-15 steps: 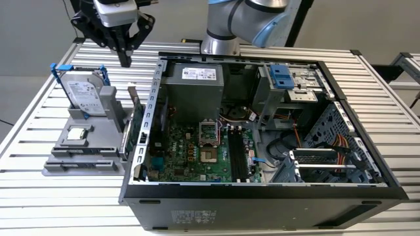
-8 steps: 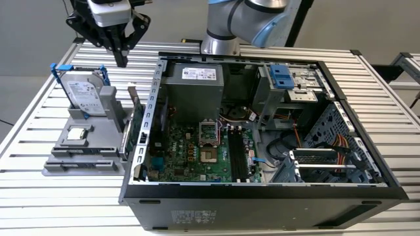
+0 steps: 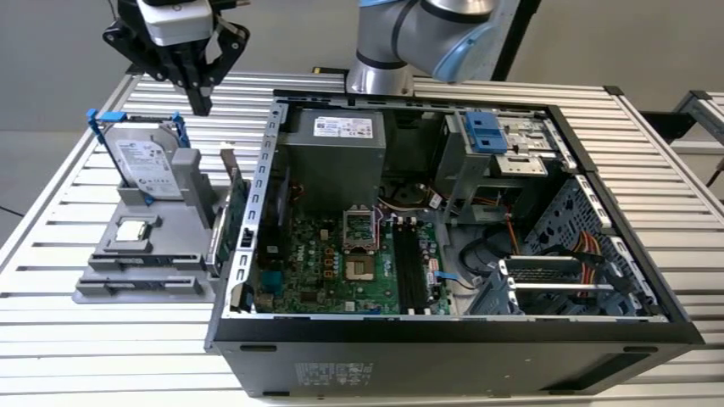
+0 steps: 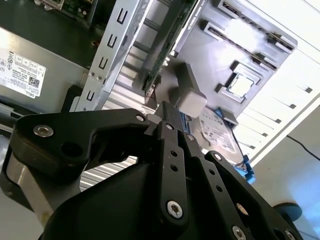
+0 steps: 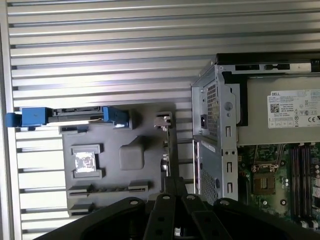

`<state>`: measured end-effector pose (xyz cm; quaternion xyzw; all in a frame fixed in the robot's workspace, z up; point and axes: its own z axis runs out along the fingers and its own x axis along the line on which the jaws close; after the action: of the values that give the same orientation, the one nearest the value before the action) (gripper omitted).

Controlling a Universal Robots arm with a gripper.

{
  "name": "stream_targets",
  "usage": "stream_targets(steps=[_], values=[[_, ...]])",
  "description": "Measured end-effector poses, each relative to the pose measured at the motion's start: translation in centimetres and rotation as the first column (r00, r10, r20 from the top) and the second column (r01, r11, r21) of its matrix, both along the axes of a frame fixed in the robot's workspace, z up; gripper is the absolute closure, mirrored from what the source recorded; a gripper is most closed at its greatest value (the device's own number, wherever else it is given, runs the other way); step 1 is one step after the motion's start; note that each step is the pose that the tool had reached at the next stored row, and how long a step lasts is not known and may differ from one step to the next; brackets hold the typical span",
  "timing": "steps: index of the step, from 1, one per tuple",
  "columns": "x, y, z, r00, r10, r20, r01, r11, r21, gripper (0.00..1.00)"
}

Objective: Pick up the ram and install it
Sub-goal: 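Reach for the ram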

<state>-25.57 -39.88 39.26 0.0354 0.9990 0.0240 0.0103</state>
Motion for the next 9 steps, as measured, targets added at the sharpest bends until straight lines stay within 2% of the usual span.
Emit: stream_targets(steps=[9], values=[[-1.09,0.0,0.01,1.0,0.0,-0.0001,0.0,1.0,-0.0001,1.0]])
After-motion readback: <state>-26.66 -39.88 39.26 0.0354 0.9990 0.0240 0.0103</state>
